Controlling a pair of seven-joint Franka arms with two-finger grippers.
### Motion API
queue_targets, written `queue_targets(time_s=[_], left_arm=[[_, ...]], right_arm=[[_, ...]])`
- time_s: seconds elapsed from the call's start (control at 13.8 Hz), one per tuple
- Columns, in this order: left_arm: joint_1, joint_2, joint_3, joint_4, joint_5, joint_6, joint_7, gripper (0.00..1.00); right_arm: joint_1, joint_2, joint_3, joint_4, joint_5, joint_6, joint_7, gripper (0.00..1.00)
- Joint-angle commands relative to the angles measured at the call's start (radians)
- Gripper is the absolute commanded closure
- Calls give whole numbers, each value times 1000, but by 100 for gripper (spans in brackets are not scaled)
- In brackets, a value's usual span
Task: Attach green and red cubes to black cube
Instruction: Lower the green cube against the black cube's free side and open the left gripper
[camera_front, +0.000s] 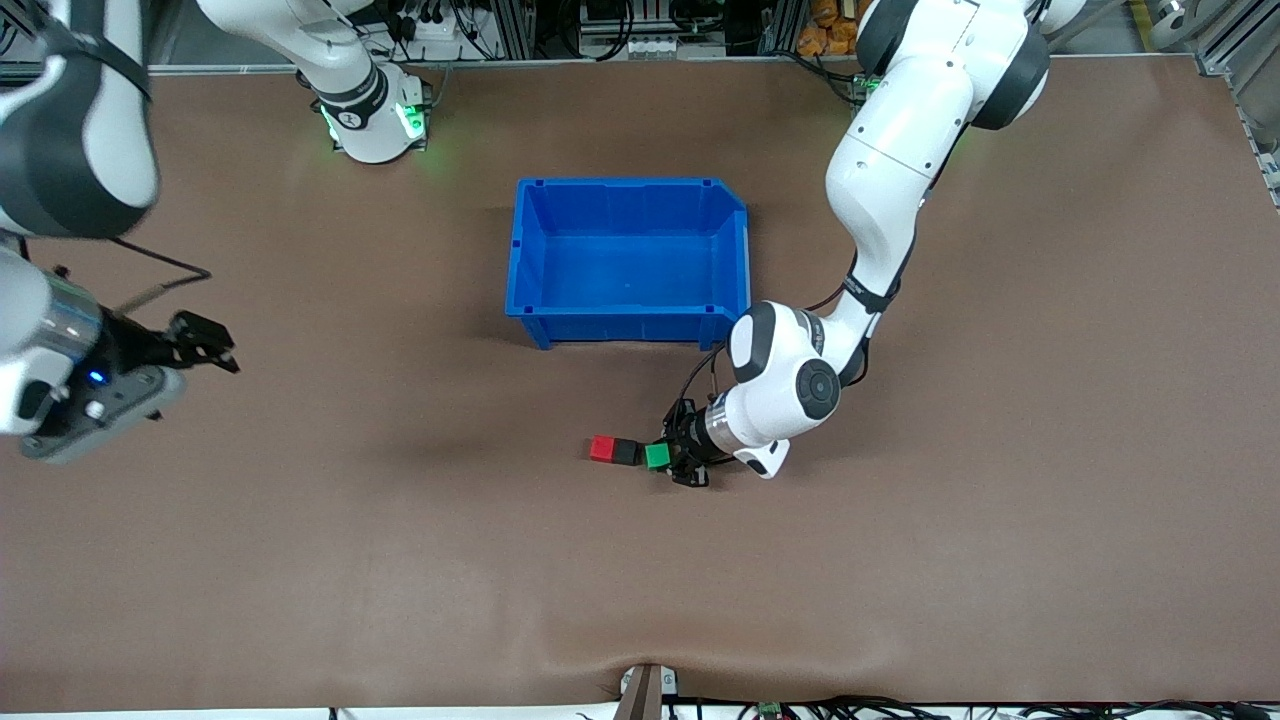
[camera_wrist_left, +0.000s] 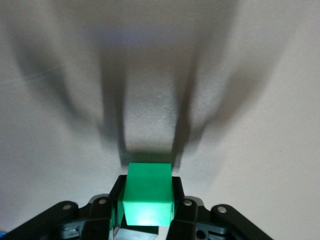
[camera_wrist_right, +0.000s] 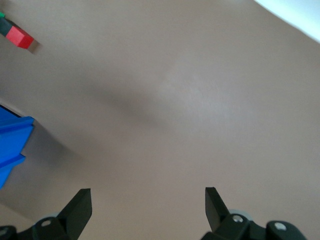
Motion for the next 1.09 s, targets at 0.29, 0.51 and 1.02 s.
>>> queue_targets(time_s=[0.29, 0.51, 1.02], left_arm=[[-10, -11, 14, 14, -4, -38, -14, 100], [-13, 0, 11, 32, -4, -30, -8, 100], [-24, 14, 11, 29, -4, -29, -3, 100]], right_arm=[[-173, -122, 115, -88, -7, -72, 224, 0], [-228, -217, 224, -176, -85, -65, 367, 0], [-250, -351, 250, -275, -85, -77, 619, 0]])
